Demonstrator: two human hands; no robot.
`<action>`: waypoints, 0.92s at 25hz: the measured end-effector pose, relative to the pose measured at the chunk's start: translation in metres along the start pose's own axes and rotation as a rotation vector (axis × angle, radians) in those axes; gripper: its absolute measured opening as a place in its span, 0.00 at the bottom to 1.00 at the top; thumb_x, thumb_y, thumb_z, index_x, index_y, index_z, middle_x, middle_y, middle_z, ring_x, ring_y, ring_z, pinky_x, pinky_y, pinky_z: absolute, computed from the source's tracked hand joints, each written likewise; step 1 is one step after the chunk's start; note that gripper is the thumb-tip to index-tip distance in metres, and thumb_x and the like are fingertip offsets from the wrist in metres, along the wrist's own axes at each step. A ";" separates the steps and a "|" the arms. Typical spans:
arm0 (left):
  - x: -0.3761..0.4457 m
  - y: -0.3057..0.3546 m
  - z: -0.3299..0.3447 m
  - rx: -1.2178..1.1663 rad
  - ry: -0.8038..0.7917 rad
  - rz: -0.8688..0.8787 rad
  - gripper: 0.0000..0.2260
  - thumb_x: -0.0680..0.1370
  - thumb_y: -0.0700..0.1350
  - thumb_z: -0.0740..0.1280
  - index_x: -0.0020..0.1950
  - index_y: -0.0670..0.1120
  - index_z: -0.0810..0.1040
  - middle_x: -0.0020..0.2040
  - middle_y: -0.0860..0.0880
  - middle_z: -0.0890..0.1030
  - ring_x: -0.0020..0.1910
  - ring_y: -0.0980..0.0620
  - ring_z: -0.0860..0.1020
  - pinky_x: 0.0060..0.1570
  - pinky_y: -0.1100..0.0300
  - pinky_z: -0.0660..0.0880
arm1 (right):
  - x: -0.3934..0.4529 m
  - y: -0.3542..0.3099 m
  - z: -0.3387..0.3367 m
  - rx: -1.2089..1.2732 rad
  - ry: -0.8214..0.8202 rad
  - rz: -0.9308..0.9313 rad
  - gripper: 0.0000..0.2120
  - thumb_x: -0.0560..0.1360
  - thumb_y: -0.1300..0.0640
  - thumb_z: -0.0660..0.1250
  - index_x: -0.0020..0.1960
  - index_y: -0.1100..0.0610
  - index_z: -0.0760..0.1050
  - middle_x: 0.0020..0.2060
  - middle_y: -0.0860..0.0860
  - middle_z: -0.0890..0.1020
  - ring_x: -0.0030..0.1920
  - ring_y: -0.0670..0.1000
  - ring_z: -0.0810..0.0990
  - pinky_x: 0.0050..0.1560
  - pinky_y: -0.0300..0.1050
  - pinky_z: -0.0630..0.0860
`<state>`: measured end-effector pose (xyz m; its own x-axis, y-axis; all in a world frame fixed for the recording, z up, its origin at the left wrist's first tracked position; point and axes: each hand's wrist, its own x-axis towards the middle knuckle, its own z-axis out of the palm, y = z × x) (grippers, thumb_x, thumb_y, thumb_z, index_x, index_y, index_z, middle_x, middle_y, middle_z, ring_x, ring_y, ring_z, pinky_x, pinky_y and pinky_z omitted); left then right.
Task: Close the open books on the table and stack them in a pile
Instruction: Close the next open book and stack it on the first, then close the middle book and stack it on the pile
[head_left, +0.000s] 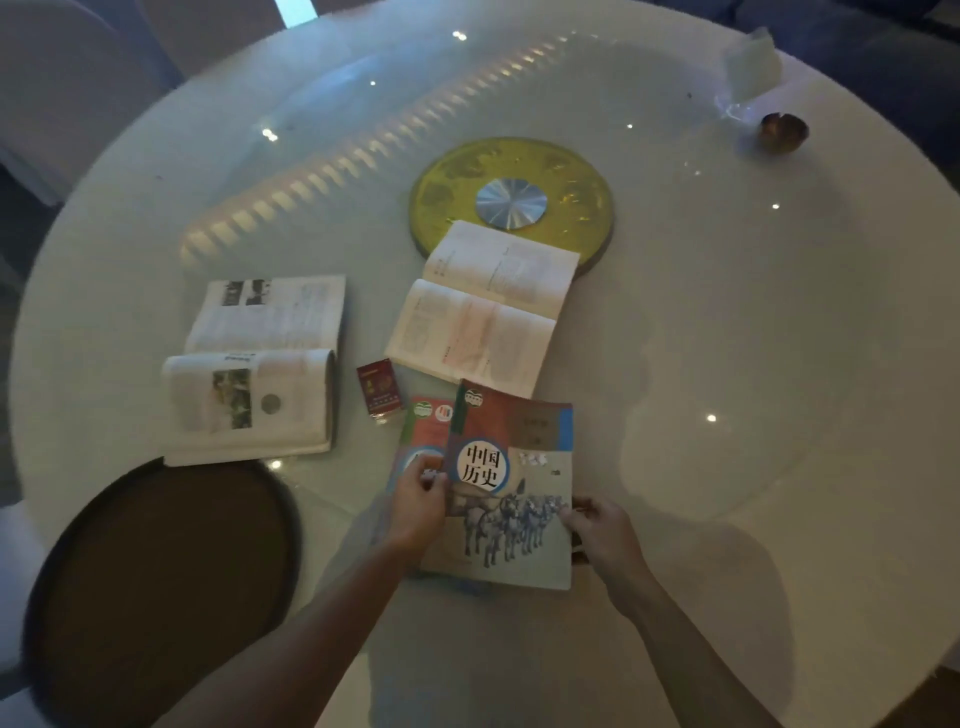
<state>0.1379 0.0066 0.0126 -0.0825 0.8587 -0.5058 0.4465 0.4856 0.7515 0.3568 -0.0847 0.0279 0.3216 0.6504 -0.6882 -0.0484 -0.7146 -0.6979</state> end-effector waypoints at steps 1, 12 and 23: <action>0.003 -0.010 -0.014 -0.009 0.028 -0.013 0.06 0.81 0.37 0.64 0.53 0.45 0.79 0.42 0.43 0.84 0.32 0.49 0.80 0.23 0.65 0.72 | 0.000 0.001 0.017 -0.021 -0.026 0.005 0.06 0.81 0.60 0.67 0.54 0.62 0.80 0.48 0.58 0.88 0.42 0.54 0.88 0.36 0.49 0.84; 0.040 -0.033 -0.078 0.324 -0.003 0.106 0.08 0.79 0.47 0.68 0.57 0.50 0.81 0.52 0.51 0.81 0.47 0.54 0.81 0.46 0.53 0.83 | 0.010 0.000 0.084 -0.729 0.097 -0.094 0.15 0.77 0.49 0.67 0.34 0.55 0.70 0.32 0.52 0.79 0.36 0.55 0.79 0.33 0.48 0.69; 0.207 0.110 -0.069 0.138 -0.103 0.079 0.30 0.78 0.51 0.70 0.77 0.45 0.66 0.72 0.44 0.74 0.68 0.44 0.75 0.66 0.45 0.74 | 0.138 -0.129 0.064 0.024 0.205 -0.149 0.06 0.79 0.53 0.72 0.51 0.55 0.80 0.47 0.49 0.83 0.52 0.54 0.84 0.57 0.61 0.82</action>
<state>0.1081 0.2489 0.0197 0.0465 0.8684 -0.4937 0.5667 0.3841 0.7289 0.3471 0.1139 0.0106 0.5119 0.6806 -0.5242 -0.0075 -0.6067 -0.7949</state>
